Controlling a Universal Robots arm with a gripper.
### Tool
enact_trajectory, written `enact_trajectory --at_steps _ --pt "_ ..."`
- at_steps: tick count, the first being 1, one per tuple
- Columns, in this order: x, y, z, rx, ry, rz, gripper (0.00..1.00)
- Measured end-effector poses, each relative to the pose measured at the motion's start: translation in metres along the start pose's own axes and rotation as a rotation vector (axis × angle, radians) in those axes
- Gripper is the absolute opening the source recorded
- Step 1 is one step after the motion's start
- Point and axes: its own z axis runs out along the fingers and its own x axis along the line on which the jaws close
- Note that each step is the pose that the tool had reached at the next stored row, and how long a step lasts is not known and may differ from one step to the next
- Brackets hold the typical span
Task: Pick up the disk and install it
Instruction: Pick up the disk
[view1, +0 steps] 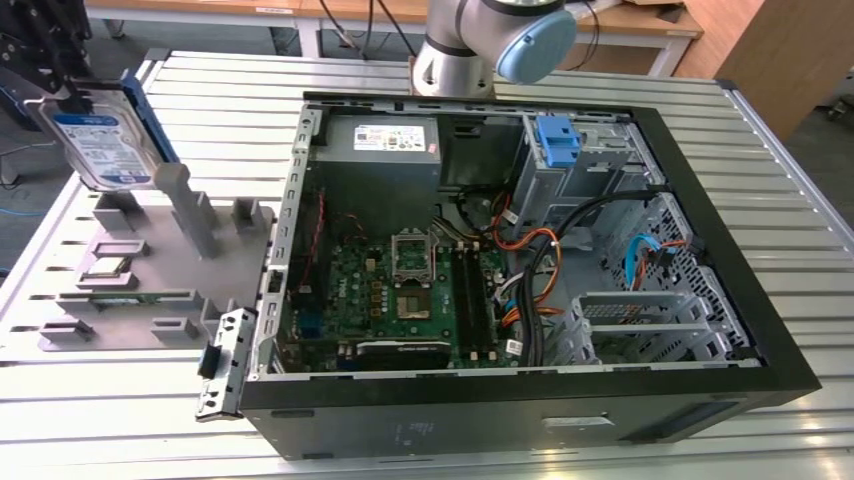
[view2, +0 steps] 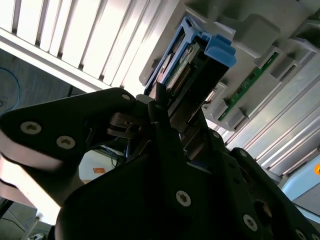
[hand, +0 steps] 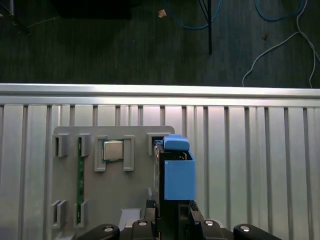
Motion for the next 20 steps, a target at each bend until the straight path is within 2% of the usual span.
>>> enact_trajectory --at_steps 4,12,20 --pt "-0.001 0.0005 -0.0116 0.0001 0.0 0.0 0.35" --pt "-0.0027 0.0014 -0.0304 -0.0001 0.0001 0.0 0.35" --pt "-0.004 0.0021 -0.0446 0.0 0.0 0.0 0.35"
